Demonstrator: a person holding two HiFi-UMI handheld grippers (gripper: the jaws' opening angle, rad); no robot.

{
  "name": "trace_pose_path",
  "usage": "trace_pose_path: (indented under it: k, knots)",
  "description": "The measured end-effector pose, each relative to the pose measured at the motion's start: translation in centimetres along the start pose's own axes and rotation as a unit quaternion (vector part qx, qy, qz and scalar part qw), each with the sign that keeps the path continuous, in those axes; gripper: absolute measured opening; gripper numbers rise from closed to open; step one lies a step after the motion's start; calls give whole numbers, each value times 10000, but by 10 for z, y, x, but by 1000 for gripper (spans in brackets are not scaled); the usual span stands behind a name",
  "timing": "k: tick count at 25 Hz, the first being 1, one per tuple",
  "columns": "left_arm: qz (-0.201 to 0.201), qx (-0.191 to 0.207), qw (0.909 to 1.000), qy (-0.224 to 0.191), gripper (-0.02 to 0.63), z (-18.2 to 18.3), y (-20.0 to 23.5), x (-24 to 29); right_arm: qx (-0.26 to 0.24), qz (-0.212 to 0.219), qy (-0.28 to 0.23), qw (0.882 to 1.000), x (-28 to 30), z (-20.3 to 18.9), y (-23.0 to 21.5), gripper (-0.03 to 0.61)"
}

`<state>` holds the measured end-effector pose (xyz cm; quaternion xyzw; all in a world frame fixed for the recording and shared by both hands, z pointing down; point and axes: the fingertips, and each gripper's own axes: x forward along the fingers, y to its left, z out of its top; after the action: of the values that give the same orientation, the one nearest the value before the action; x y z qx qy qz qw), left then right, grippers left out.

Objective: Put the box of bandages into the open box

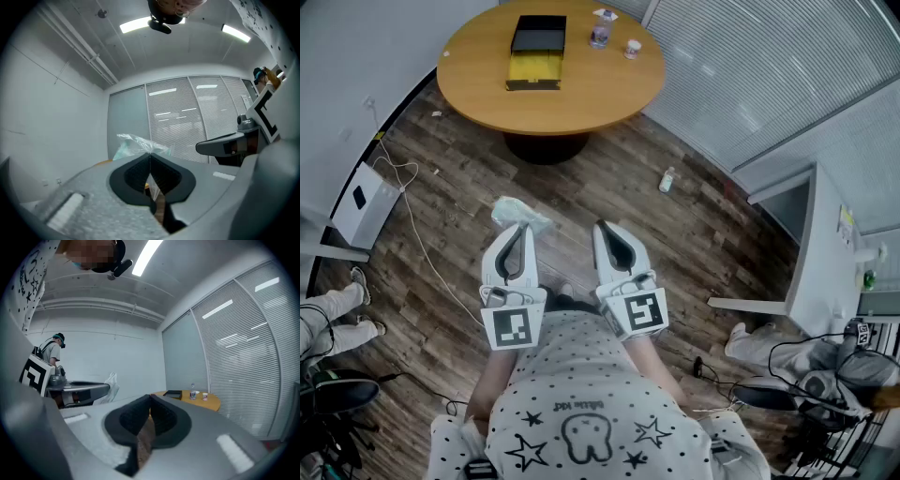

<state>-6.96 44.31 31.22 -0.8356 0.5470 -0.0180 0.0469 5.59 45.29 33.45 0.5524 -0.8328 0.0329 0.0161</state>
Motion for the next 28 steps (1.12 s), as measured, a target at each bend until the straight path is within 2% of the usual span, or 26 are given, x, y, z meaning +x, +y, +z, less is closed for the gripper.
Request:
trace_pose_path:
  k: [16,20,23,28]
  knots:
    - [-23,-32,10000,-33,11,3,-5,5,-130,12,26,9999,0,3,-8,5]
    - [-17,-34,10000,-21,11,2,-10,6,43,115,-291,9995,-5,13,-10,5]
    - [-14,-44,10000,10,11,0,-14,7,-124,281,-650,9974,-10,25,-7,5]
    - [-56,-18,10000,43,11,-2,-18,15,-89,318,-634,9974,-10,25,-12,3]
